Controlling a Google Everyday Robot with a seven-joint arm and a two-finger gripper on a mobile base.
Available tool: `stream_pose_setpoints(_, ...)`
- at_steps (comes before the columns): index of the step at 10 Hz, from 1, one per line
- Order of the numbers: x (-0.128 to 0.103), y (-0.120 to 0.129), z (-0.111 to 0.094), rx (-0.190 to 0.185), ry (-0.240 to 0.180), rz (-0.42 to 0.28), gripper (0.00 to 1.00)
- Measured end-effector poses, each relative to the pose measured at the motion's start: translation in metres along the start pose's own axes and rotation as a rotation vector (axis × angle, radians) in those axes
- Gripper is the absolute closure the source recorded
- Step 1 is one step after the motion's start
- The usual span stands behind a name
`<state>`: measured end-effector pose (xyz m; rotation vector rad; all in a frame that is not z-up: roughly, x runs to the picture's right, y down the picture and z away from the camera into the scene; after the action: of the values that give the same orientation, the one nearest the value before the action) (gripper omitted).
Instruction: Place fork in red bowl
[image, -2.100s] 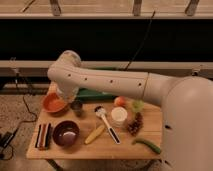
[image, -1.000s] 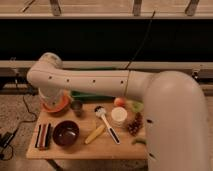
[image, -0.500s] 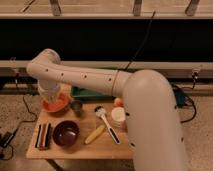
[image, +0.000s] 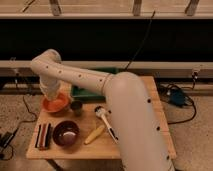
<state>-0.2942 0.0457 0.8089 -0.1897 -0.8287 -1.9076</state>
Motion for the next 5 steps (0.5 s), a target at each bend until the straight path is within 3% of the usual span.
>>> stream_pose_setpoints(2, 0.02, 0.019, 0.011, 0.014, -0.001, 0.038, 0.83)
stream_pose_setpoints(5, 0.021, 0.027, 0.03, 0.036, 0.002, 0.06, 0.53)
